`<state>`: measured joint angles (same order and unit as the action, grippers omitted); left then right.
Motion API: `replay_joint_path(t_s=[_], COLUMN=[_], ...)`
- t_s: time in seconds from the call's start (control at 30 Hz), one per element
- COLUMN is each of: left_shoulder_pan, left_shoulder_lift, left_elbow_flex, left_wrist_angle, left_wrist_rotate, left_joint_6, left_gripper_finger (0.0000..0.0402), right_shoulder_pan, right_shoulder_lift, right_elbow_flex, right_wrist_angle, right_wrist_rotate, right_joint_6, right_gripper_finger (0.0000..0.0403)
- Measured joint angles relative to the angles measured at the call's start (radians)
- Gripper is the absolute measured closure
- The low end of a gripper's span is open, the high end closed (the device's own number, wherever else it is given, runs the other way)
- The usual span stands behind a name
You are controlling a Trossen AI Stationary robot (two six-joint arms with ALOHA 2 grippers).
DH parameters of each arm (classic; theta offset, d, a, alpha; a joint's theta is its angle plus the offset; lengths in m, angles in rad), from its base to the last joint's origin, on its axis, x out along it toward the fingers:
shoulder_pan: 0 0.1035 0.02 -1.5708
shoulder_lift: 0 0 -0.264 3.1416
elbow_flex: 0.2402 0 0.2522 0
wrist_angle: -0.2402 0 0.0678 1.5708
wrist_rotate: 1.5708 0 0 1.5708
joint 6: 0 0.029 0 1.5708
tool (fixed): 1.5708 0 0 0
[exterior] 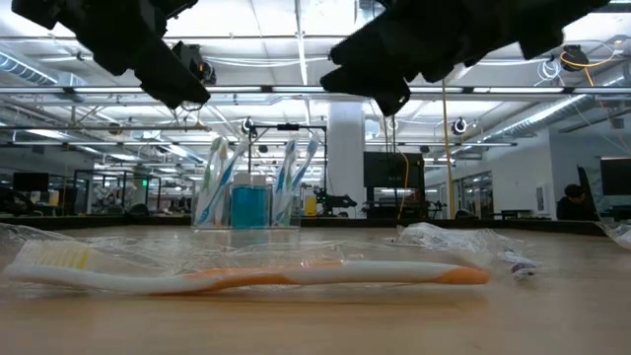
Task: Pick & Place toothbrushing station
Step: Put the orange toothbrush into the transparent organizer
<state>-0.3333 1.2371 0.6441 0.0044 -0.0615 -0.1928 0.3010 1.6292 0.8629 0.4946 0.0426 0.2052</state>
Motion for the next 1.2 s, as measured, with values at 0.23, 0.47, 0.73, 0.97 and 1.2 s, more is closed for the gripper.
replay_joint_path(t_s=[0.23, 0.47, 0.73, 0.97, 1.2], left_shoulder_pan=[0.050, 0.083, 0.087, 0.086, 0.086], left_shoulder_lift=[-0.049, -0.061, -0.062, -0.062, -0.062], left_elbow_flex=[0.000, 0.000, 0.000, 0.000, 0.000], left_wrist_angle=[0.009, 0.005, 0.006, 0.007, 0.008], left_wrist_rotate=[-0.024, -0.025, -0.024, -0.017, -0.017], left_joint_6=[0.033, 0.034, 0.033, 0.026, 0.027], left_gripper_finger=[0.0250, 0.0250, 0.0250, 0.0250, 0.0250], right_shoulder_pan=[0.148, 0.179, 0.202, 0.202, 0.202], right_shoulder_lift=[0.179, 0.293, 0.404, 0.433, 0.431], right_elbow_flex=[0.166, 0.233, 0.232, 0.233, 0.234], right_wrist_angle=[-0.140, -0.097, -0.047, -0.069, -0.104], right_wrist_rotate=[0.058, 0.007, 0.042, 0.057, 0.065], right_joint_6=[0.047, 0.072, 0.089, 0.058, -0.036], right_gripper_finger=[0.0241, 0.0241, 0.0241, 0.0244, 0.0281])
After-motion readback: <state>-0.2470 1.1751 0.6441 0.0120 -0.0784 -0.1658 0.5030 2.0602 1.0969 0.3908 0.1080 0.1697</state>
